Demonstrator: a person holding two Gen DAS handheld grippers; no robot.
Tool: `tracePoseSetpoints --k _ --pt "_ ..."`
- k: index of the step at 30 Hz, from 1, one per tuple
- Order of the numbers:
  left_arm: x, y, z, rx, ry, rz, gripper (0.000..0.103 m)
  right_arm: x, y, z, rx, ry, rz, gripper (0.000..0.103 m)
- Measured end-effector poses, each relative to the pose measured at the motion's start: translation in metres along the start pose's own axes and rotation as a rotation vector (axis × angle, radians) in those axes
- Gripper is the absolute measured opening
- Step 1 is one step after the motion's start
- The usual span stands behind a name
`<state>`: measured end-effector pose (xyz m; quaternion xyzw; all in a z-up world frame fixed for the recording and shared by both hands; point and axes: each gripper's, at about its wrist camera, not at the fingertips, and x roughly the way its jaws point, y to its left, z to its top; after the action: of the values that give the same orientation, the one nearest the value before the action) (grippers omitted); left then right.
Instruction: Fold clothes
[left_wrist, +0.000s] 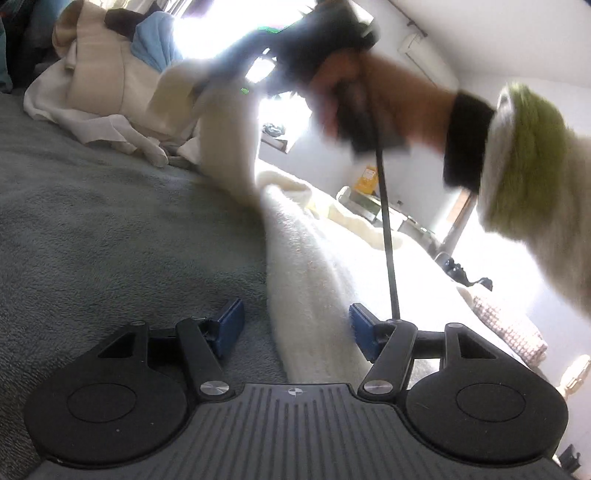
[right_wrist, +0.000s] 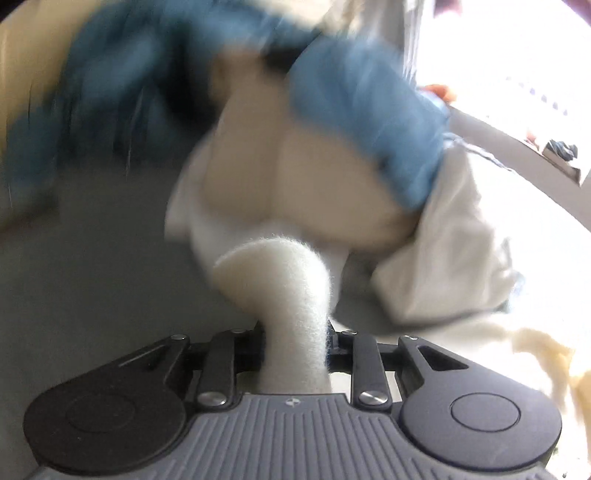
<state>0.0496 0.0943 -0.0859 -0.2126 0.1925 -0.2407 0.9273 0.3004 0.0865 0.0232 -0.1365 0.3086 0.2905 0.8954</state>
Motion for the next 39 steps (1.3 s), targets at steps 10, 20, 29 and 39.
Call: tracePoseSetpoints --k 10,20,29,39 --pt "0.0 -0.005 -0.001 0.013 0.005 0.021 0.063 -0.017 -0.074 0.076 0.258 -0.365 0.185 0.028" --pt "0.003 -0.001 0.004 0.015 0.011 0.018 0.062 0.093 -0.067 0.065 0.368 -0.158 0.184 0.053" --pt "-0.001 0.0 0.002 0.011 0.01 0.0 0.063 -0.024 -0.105 0.079 0.321 -0.282 0.134 0.07" --pt "-0.014 0.002 0.001 -0.007 0.026 -0.032 0.063 -0.268 -0.109 -0.047 0.148 -0.298 0.053 0.081"
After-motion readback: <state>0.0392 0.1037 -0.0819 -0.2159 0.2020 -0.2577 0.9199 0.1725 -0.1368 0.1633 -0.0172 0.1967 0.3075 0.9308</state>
